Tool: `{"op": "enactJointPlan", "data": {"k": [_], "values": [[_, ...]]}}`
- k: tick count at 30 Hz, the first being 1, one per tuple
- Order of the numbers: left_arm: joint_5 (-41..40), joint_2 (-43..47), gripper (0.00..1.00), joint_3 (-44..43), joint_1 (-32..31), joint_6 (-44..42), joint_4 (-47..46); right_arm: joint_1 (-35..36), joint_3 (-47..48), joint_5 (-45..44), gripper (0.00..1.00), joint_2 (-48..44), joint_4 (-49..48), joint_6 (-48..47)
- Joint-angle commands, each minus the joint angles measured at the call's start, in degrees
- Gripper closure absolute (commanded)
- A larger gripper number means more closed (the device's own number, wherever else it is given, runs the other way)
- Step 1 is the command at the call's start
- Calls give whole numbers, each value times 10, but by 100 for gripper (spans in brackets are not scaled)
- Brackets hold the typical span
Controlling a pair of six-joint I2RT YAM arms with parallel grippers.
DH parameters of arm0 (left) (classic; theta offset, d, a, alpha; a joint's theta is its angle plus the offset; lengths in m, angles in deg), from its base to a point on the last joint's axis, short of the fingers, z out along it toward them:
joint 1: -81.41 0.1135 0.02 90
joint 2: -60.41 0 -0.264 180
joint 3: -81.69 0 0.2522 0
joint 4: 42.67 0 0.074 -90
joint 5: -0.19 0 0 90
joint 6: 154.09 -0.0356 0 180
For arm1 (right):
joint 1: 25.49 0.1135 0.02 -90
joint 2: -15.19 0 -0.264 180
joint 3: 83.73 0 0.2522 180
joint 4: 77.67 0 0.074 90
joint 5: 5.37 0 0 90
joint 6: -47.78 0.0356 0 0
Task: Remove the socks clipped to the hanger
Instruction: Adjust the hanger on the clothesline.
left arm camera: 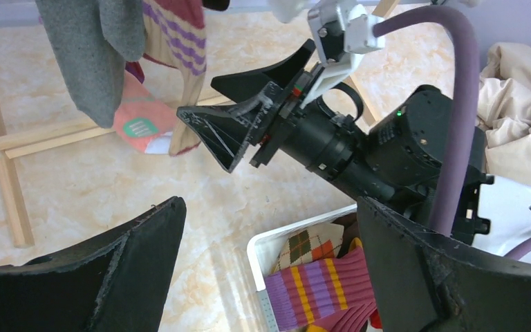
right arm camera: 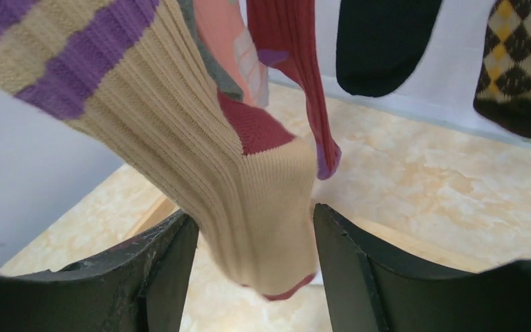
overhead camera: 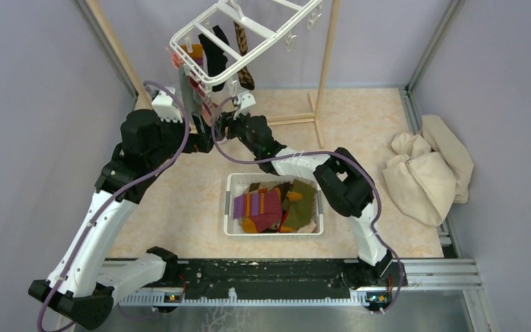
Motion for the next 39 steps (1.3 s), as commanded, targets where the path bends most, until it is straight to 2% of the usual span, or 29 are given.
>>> {"op": "enactJointPlan", "data": {"k": [1, 5, 10, 11, 14, 19, 21, 26, 33, 39], "values": [[-1, 7, 1, -26, 2, -2, 6, 4, 61, -32, 36, 28, 26, -5], [-1, 10, 1, -26, 2, 1, 14, 5, 68, 15, 29, 46, -23, 17], [-1, 17, 1, -27, 2, 4, 22, 4, 127, -18, 31, 85, 21, 36], [-1, 18, 1, -29, 2, 4, 25, 5, 133, -28, 35, 88, 29, 39], [-5, 25, 1, -28, 3, 3, 32, 5, 124, -42, 57, 81, 31, 49], [-7, 35, 1, -14, 2, 4, 35, 4, 61, -34, 90, 31, -1, 46], [-6, 42, 1, -8, 2, 6, 35, 4, 28, -12, 98, -8, -15, 41], [-3, 65, 1, 17, 2, 10, 35, -11, -63, 85, 100, -113, -30, 86], [-2, 113, 1, 62, 2, 23, 34, -91, -187, 273, 100, -218, -135, 325], [30, 170, 1, 131, 2, 39, -8, -111, -211, 370, 100, -258, -199, 464]]}}
